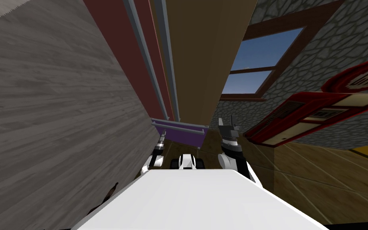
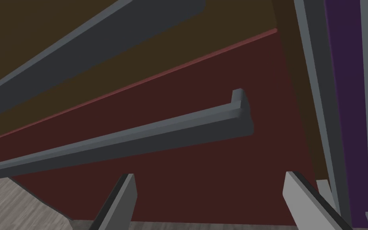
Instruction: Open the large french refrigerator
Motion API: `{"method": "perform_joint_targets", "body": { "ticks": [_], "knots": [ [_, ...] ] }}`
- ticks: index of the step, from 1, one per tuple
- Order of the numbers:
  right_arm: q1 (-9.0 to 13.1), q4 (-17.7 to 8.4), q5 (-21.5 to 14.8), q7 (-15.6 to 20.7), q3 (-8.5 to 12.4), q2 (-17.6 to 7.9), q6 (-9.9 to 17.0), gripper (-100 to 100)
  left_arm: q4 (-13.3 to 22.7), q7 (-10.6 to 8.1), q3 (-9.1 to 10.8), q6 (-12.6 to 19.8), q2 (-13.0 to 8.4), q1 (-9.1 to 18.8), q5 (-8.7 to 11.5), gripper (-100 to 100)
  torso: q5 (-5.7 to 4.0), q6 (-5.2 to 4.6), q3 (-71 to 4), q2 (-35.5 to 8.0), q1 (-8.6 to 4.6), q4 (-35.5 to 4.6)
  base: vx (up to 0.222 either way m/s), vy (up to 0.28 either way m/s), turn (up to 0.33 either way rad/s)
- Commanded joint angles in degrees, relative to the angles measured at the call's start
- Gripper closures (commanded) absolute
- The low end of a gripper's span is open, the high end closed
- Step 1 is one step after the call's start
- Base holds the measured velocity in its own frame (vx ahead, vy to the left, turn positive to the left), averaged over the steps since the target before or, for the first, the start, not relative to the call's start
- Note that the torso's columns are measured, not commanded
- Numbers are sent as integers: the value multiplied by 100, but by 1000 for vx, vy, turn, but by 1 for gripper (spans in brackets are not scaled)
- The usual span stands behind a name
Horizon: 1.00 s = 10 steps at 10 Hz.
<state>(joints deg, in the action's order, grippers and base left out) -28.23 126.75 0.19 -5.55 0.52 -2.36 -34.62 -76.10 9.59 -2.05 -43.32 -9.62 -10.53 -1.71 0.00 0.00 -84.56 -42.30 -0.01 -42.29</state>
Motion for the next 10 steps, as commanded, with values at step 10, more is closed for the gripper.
{"method": "perform_joint_targets", "body": {
  "ticks": [10],
  "knots": [
    [0,0,0,0,0,0,0,0,1613,159,-3,-332,52,547,-93,-100,0,1,1,-3,2,0,58,-19,1]
  ]
}}
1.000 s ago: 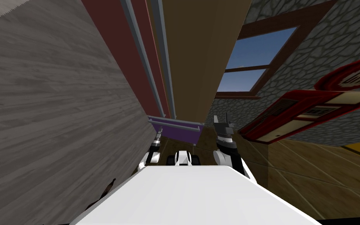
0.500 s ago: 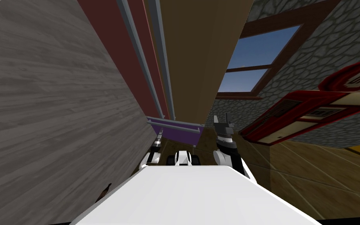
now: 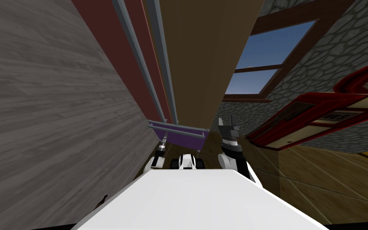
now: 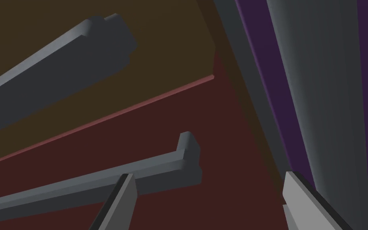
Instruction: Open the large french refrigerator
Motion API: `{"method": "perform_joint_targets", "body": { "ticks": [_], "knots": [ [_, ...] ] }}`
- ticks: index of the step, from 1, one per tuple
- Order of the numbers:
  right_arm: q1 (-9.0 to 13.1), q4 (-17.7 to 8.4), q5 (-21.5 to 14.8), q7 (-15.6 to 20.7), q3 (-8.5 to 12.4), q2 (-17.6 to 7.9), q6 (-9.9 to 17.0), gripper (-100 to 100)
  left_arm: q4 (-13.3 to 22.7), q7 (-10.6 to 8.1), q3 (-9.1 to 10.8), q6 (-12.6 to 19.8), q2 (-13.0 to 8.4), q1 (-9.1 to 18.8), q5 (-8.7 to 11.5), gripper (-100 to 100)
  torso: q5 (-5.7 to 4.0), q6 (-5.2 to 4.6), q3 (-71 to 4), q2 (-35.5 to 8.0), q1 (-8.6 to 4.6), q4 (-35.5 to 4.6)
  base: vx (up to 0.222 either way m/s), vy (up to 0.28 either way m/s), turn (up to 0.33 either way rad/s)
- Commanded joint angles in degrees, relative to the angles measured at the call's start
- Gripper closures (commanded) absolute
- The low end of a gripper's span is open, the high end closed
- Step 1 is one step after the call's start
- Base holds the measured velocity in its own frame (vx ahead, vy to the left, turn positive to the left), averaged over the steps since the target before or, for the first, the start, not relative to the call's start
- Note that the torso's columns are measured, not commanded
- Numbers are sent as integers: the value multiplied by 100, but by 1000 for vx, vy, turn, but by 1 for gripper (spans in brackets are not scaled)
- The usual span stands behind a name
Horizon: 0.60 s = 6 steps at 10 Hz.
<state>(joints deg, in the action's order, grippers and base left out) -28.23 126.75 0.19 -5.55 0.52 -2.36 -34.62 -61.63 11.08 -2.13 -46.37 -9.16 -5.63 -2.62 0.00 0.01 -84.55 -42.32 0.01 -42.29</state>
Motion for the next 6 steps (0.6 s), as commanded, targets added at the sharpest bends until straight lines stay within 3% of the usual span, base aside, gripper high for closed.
{"method": "perform_joint_targets", "body": {
  "ticks": [1,6],
  "knots": [
    [0,0,0,0,0,0,0,0,371,45,3,-89,31,169,-22,-100,0,-1,5,-8,2,-2,41,-19,2],
    [0,0,0,0,0,0,0,0,1066,111,0,-206,89,383,-60,-100,-1,-1,-4,7,-4,1,60,-21,1]
  ]
}}
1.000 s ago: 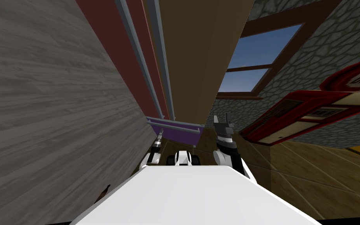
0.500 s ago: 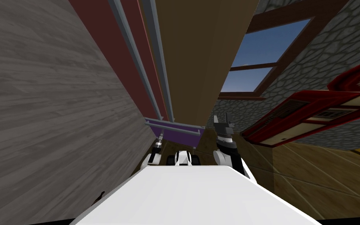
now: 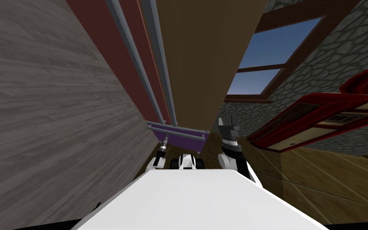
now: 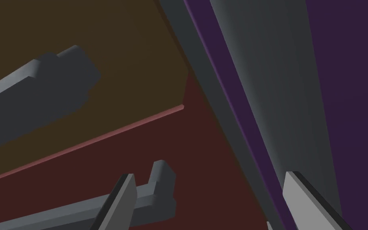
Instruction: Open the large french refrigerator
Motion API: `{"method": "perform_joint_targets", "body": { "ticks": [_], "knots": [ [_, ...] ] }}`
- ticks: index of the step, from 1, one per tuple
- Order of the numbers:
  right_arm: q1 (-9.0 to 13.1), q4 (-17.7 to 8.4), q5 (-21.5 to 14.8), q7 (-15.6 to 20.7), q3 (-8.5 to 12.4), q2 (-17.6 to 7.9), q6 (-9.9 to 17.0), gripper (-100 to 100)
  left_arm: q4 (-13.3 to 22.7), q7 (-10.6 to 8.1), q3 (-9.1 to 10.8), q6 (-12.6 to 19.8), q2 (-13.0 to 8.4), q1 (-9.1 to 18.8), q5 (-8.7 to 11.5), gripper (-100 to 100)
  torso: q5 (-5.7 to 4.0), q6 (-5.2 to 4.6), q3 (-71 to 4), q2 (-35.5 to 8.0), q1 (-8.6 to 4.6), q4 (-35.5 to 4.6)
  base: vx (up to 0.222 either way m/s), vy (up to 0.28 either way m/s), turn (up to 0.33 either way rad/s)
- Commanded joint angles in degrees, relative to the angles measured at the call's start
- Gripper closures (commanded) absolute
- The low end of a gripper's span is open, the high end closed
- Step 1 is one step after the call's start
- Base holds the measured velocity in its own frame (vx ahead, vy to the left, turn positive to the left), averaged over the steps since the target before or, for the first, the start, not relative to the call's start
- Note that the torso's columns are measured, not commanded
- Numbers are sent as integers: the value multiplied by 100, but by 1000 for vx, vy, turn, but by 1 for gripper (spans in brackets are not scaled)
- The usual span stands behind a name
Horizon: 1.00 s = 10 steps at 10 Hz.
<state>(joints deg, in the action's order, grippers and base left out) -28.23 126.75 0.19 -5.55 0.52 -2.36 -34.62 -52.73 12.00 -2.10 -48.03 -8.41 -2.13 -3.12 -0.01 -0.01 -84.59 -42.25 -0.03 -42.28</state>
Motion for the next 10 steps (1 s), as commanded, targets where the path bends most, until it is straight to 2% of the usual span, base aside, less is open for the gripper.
{"method": "perform_joint_targets", "body": {
  "ticks": [1,6,8,9,10],
  "knots": [
    [0,0,0,0,0,0,0,0,393,49,-5,-94,47,133,-28,-100,0,1,3,-6,2,-1,64,-23,2],
    [0,0,0,0,0,0,0,0,961,106,-8,-193,120,317,-61,-100,1,0,2,-3,6,-1,50,-17,1],
    [0,0,0,0,0,0,0,0,1401,155,-11,-280,207,477,-90,-100,1,1,2,-4,3,-1,59,-18,2],
    [0,0,0,0,0,0,0,0,1401,155,-11,-280,207,477,-90,-100,0,1,-1,3,1,0,62,-18,1],
    [0,0,0,0,0,0,0,0,1591,177,-12,-319,260,546,-103,-100,0,0,0,-1,3,0,53,-20,-1]
  ]
}}
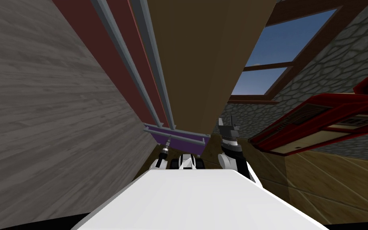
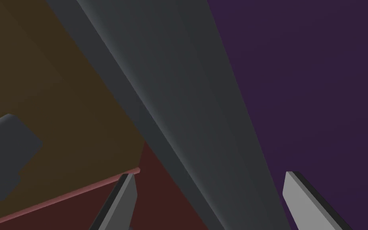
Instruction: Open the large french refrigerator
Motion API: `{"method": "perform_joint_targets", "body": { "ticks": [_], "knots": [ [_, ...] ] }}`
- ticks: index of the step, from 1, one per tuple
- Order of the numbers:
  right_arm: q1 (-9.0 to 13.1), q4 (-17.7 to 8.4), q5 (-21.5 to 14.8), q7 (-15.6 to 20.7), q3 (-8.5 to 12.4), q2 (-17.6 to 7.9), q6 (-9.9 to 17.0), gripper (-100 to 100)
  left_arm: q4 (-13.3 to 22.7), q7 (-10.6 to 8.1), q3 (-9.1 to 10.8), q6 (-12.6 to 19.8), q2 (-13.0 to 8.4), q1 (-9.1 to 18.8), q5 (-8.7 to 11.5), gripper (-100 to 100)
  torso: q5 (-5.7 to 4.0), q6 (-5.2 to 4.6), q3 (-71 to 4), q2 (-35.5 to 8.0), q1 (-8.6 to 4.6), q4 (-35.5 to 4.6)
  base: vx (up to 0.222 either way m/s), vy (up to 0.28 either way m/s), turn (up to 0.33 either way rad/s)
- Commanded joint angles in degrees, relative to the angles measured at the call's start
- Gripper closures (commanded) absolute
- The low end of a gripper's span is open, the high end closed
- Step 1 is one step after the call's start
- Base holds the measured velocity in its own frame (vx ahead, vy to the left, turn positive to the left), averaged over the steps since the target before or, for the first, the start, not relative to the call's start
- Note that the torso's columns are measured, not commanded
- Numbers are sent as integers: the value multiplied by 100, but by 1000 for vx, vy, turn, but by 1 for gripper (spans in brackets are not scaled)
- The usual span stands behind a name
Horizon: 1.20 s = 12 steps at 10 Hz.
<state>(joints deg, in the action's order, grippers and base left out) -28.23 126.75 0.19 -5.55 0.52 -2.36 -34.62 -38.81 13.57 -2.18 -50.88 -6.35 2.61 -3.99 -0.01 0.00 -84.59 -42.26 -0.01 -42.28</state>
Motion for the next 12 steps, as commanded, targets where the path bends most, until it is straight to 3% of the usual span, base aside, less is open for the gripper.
{"method": "perform_joint_targets", "body": {
  "ticks": [1,5,6,7,8,9,10,11,12],
  "knots": [
    [0,0,0,0,0,0,0,0,199,20,-4,-33,54,71,-16,-100,0,0,3,-5,0,-1,37,-16,2],
    [0,0,0,0,0,0,0,0,619,70,-7,-128,262,226,-45,-100,1,-2,-1,3,-1,1,46,-17,3],
    [-7,-5,-2,-1,-6,-1,0,0,762,88,-8,-164,412,280,-55,-100,6,-4,-6,7,-1,1,25,0,1],
    [-12,-9,-2,-2,-7,-1,1,0,773,74,7,-197,326,299,-39,-100,8,-6,-9,15,-3,4,9,0,5],
    [-13,-9,-2,-2,-7,-1,2,0,524,360,-224,-273,334,24,248,-100,6,-5,-8,14,0,5,36,33,-232],
    [-13,-10,-2,-2,-9,-2,1,0,524,365,-224,-273,334,24,330,-100,7,-8,-9,17,7,7,52,45,-116],
    [-14,-9,-2,-2,-8,-2,1,0,292,602,-458,-335,333,-214,542,-100,4,0,-8,14,8,5,79,54,-178],
    [-15,-10,-3,-2,-9,-3,1,0,255,656,-458,-335,333,-261,697,-100,6,-6,-8,18,5,5,56,56,-111],
    [-23,-15,-2,-2,-9,-2,2,0,255,656,-458,-335,333,-261,697,-100,7,4,-12,21,6,5,18,22,-7]
  ]
}}
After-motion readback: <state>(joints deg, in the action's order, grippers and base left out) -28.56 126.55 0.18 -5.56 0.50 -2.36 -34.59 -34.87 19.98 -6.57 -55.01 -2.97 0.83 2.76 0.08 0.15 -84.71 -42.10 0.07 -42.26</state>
